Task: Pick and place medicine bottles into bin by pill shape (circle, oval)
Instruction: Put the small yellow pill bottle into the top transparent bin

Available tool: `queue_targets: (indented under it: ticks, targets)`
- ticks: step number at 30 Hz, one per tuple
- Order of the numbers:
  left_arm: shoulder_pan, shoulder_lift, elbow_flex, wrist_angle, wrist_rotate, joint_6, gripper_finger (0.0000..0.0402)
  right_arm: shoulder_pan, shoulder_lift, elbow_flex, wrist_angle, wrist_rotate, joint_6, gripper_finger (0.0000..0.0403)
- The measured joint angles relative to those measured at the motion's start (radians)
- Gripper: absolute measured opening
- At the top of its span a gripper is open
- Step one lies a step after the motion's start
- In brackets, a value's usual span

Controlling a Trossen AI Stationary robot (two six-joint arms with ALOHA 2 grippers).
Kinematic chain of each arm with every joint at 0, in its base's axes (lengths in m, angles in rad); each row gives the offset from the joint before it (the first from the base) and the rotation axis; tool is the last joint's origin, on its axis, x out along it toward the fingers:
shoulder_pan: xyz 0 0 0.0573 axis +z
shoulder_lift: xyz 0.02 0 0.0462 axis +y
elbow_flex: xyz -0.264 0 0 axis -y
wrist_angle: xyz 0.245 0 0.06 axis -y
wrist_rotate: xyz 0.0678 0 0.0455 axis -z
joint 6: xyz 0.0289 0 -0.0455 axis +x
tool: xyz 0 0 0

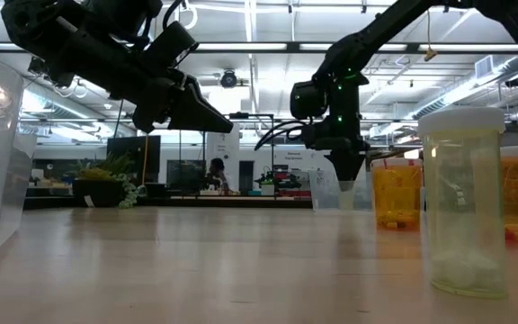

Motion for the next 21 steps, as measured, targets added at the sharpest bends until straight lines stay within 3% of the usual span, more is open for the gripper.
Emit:
queue_targets:
  ticks: [9,21]
  targets:
    - [0.0,0.0,0.0,-0.004,0.0,0.0,0.0052,0.0,0.0,0.0,0.0,-0.016,0.008,0.0132]
    - [0.0,0.0,0.0,-0.008,0.0,0.0,0.0059,0.0,0.0,0.006,-0.009,-0.016,0.001,0.02]
